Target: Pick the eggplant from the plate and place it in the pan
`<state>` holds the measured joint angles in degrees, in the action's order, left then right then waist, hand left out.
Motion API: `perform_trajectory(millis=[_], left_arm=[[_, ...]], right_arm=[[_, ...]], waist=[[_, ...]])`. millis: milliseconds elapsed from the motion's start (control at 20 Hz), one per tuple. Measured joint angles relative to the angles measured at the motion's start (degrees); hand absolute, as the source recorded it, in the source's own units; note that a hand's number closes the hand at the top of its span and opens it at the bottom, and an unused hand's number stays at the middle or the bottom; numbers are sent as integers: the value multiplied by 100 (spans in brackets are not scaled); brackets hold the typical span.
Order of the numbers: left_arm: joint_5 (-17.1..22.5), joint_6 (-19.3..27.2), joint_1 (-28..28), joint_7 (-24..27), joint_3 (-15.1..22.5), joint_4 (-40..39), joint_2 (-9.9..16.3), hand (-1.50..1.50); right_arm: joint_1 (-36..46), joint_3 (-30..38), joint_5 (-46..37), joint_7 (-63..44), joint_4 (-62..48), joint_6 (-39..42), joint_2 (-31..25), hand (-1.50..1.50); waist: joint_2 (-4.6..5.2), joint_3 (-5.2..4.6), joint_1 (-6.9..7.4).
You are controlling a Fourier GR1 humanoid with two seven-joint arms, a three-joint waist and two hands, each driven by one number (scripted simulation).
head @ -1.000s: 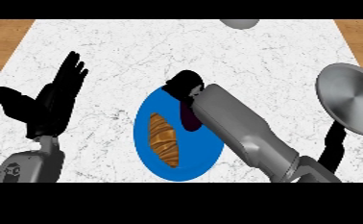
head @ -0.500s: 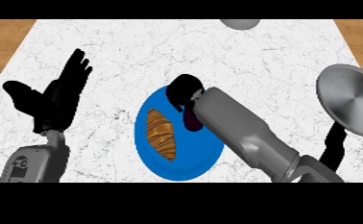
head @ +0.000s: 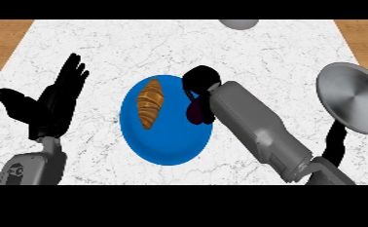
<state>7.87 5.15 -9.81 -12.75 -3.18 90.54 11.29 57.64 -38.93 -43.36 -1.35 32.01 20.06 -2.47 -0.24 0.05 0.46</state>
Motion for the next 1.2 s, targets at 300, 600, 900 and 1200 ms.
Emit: perform_trajectory(millis=[300,600,900,1200], left_arm=[[11,81,140,2,-165,12,64,0],[-12,48,91,6,-60,10,2,0],[-84,93,61,-76,19,86,-47,0],[-35,-3,9,-22,-88,-52,5,0]], right_arm=[[42,1553,632,-2043,-719,-1135,-956,150],[670,1756,132,-4214,-985,-2606,-1395,150],[1456,1420,-644,-5588,-918,-2926,-1484,150],[1641,1531,-935,-5834,-681,-2885,-1797,150]], waist=[[-10,2,-309],[4,-14,-122],[-5,-13,-36],[0,-12,-53]])
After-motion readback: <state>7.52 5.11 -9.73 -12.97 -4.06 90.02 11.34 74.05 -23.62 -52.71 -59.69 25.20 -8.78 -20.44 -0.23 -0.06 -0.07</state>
